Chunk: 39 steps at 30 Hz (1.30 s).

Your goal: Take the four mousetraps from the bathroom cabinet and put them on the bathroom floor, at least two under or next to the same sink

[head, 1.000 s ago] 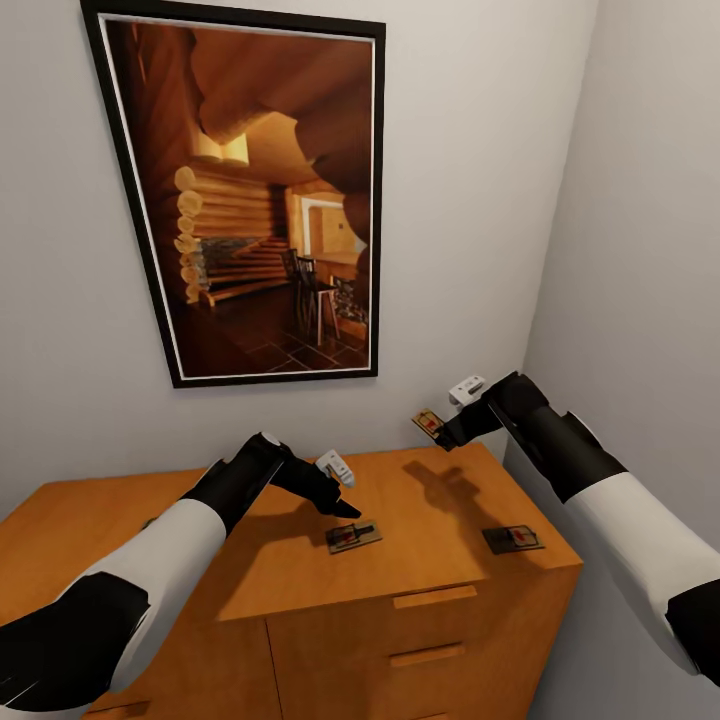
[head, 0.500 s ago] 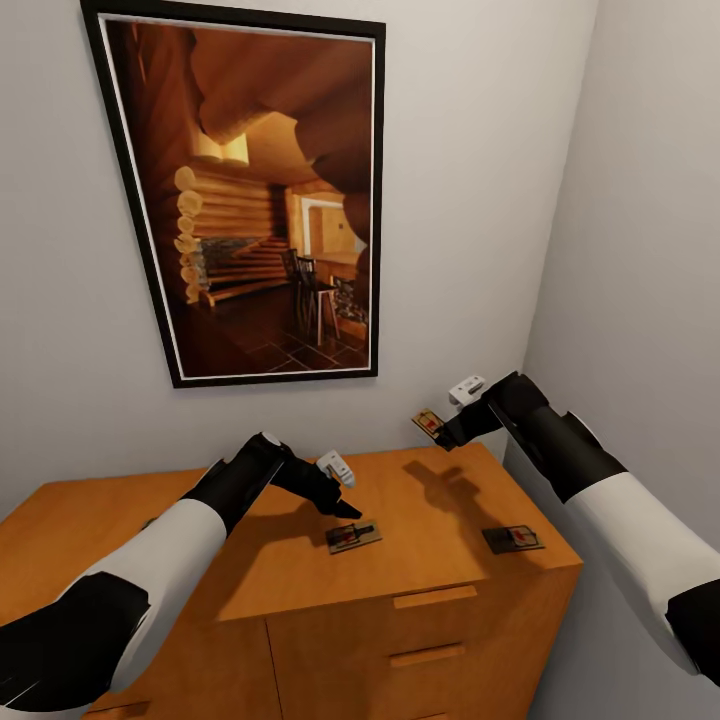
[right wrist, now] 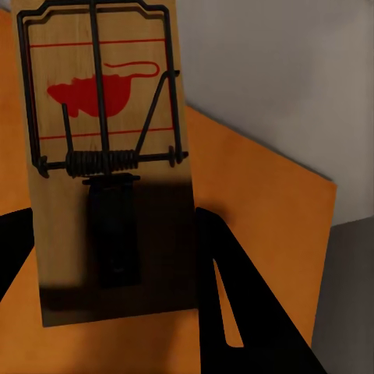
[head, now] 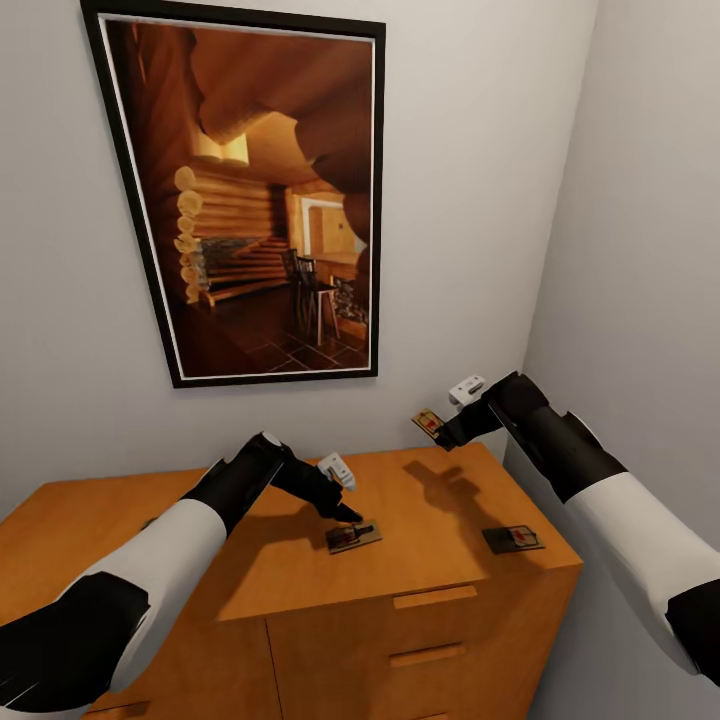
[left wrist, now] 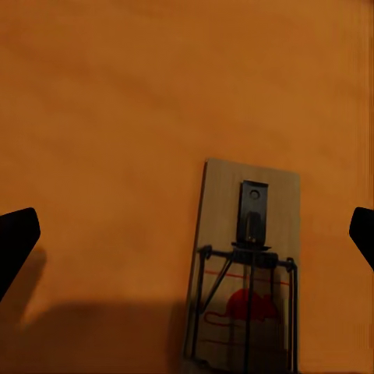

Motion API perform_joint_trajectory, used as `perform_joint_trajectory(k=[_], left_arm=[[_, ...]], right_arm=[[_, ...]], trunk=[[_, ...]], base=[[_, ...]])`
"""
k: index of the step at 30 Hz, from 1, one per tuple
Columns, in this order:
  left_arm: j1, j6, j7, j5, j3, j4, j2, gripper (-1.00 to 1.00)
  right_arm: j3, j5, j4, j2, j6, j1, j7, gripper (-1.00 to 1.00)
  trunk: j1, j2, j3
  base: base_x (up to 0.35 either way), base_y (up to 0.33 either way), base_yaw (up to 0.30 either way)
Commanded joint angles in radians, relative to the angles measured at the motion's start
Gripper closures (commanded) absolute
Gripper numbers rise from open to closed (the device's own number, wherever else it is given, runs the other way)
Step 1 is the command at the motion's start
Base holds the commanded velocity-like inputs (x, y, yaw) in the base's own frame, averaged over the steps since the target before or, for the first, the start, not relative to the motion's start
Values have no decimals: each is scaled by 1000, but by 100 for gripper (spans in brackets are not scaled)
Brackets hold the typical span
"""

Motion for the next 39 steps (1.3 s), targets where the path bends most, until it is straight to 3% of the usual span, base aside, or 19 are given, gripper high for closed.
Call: perform_joint_trajectory(k=[1,14,39], left_arm=[[-1,10,-9,-5,-2,-1,0,-100],[-1,17,-53,-3,-62,11,-2,-100],[-1,40,-53,1,-71,74,-10,-100]], right_arm=[[2,8,-1,-1,3,-1,5,100],[2,8,-1,-1,3,-1,5,100],[2,8,0,-1,3,-1,5,100]], trunk=[[0,-1,-1],[0,-1,-1],[0,-1,-1]], base=[[0,0,0],[0,0,0],[0,0,0]])
